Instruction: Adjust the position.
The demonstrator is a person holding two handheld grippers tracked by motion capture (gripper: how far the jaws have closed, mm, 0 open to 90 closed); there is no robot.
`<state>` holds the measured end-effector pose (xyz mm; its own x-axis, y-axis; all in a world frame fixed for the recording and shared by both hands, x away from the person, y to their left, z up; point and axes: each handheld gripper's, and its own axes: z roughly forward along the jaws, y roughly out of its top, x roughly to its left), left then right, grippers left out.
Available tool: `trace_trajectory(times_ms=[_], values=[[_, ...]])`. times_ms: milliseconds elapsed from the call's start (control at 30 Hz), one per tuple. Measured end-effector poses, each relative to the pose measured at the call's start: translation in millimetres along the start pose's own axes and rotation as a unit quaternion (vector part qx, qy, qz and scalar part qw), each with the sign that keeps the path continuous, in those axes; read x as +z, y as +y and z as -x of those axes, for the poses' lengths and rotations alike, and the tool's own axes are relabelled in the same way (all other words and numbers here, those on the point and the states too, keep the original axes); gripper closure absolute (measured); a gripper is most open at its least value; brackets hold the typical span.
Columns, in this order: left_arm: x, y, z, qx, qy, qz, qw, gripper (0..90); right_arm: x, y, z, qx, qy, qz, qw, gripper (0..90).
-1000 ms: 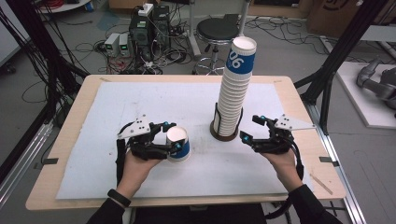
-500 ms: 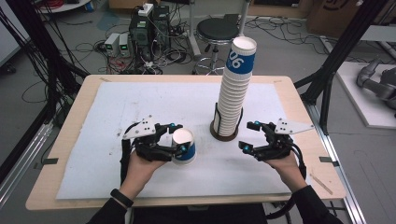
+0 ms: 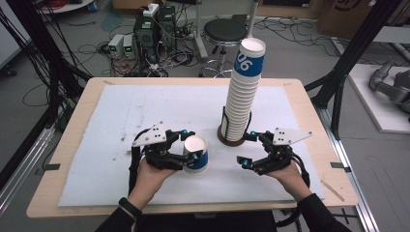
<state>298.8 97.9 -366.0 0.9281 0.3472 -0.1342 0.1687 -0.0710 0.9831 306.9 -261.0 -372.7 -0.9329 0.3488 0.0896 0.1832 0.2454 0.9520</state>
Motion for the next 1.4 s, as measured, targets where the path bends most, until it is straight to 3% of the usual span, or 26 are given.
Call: trace_trajectory(times_ms=[300,667,1033,1333,1400], values=[[6.3,2.5,5.4,-0.004,-0.012,0.016,0.9998,30.6,17.3,-2.5,-8.7,-0.001,0.022,-0.021,0.9995,15.3],[19.2,4.8,14.6,0.006,-0.031,0.022,0.9993,30.6,47.7,-7.1,-22.5,-0.002,0.052,-0.045,0.9976,15.2],[31.9,4.9,21.4,0.012,-0.048,0.022,0.9985,30.7,57.6,-7.3,-28.9,0.008,0.064,-0.051,0.9966,15.2],[36.4,4.5,23.4,0.016,-0.054,0.02,0.9982,30.7,63.5,-8.7,-31.4,0.005,0.069,-0.067,0.9954,15.7],[36.4,4.3,22.9,0.014,-0.055,0.022,0.9982,30.6,63.2,-8.5,-31.0,-0.002,0.07,-0.068,0.9952,19.5]])
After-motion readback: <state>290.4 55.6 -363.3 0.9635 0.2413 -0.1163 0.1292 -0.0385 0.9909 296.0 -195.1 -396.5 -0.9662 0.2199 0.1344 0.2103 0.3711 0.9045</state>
